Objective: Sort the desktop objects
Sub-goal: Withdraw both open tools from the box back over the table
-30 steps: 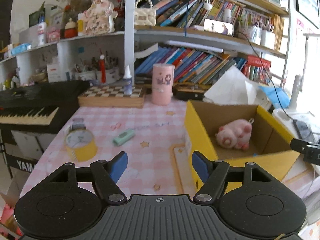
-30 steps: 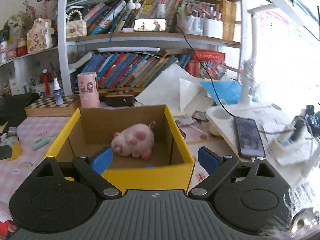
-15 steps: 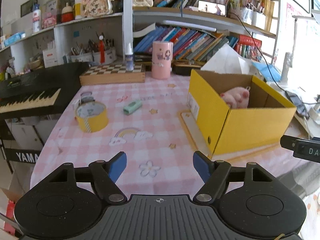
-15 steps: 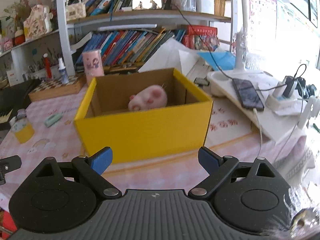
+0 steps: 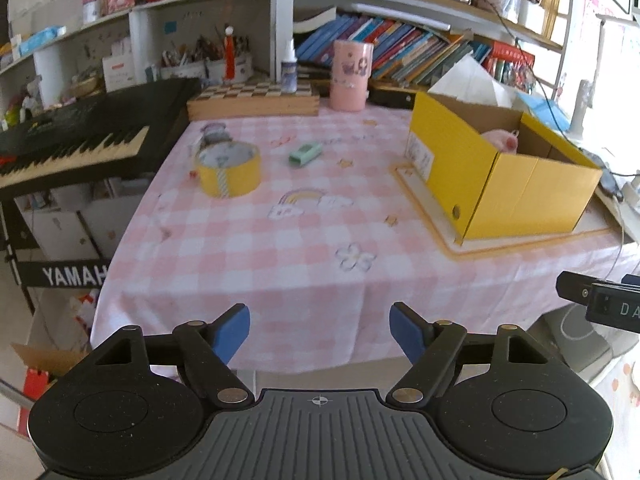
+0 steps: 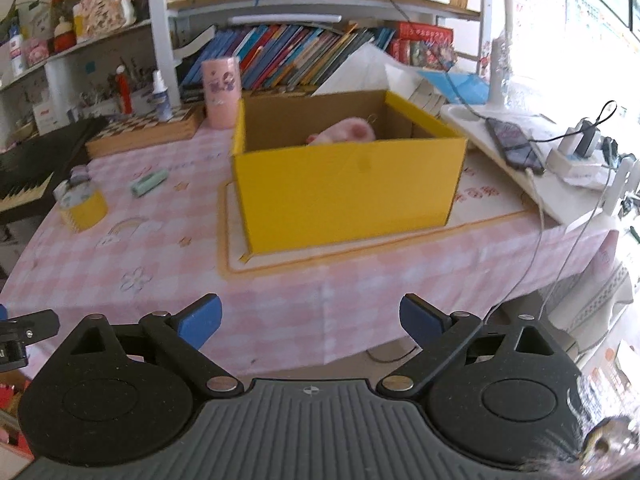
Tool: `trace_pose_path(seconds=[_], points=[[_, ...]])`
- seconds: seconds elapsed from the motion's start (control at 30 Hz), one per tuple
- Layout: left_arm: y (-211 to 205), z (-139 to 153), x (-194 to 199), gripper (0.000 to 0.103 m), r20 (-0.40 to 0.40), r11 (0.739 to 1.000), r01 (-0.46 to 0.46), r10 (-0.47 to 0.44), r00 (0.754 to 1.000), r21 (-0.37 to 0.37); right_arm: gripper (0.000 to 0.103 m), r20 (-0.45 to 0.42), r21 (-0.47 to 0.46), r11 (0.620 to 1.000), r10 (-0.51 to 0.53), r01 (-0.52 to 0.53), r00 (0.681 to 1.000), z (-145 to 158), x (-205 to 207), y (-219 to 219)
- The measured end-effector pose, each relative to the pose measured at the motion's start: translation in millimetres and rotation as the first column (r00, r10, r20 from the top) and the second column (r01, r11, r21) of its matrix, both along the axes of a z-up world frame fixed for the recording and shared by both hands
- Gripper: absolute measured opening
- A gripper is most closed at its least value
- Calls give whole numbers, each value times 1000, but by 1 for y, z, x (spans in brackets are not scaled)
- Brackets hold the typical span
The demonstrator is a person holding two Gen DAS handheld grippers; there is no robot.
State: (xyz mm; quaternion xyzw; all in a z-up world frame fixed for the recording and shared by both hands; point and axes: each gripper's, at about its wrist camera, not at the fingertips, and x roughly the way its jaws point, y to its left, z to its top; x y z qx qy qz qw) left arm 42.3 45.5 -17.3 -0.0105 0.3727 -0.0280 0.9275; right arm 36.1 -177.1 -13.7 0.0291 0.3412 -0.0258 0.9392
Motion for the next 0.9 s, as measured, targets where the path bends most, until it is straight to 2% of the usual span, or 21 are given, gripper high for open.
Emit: trace_pose_path(seconds=[0.4, 0.9], points=[[34, -6, -15, 79, -21, 999, -45, 45, 999, 9, 98, -39, 3, 995, 95, -95, 995, -7, -4, 45], [71, 3, -20, 80, 26, 992, -124, 124, 992, 20, 98, -3, -8, 965, 261, -261, 965, 1, 6, 97]])
